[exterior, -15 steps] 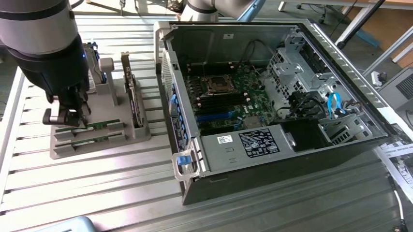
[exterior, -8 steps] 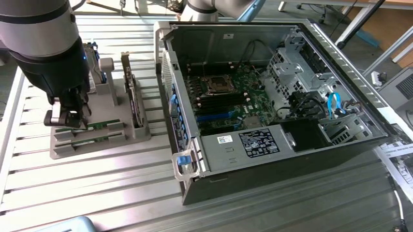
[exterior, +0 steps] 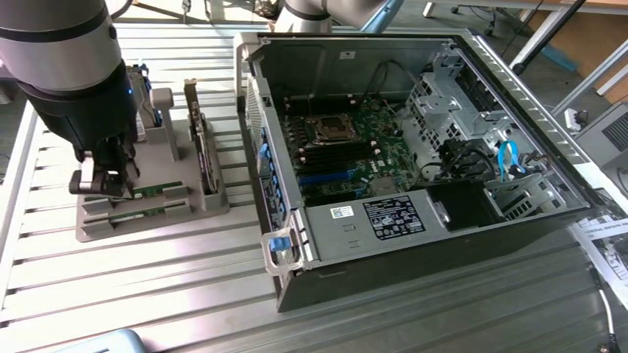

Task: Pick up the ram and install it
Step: 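Pick up the ram and move it above insertion slot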

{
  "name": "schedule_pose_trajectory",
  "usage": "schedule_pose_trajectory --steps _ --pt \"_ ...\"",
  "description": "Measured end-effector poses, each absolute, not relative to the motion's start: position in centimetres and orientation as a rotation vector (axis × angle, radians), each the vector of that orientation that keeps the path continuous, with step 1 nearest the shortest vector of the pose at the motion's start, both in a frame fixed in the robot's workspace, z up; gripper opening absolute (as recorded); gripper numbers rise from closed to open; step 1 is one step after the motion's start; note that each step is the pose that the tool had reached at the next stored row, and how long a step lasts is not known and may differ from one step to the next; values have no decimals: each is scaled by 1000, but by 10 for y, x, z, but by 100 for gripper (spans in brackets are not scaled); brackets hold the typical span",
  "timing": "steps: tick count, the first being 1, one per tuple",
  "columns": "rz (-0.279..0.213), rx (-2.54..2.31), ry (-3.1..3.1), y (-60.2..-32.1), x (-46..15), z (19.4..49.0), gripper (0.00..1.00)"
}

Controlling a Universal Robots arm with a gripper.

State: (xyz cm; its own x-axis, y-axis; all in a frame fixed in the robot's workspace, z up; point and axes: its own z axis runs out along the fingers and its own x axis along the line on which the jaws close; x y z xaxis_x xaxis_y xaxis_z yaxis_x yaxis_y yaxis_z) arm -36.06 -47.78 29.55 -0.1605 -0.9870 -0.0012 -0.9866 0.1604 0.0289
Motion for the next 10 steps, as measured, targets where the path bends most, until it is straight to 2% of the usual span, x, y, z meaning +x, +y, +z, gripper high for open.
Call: schedule_pose_trajectory --steps 10 --pt "-36 2026 -2377 -478 -361 290 36"
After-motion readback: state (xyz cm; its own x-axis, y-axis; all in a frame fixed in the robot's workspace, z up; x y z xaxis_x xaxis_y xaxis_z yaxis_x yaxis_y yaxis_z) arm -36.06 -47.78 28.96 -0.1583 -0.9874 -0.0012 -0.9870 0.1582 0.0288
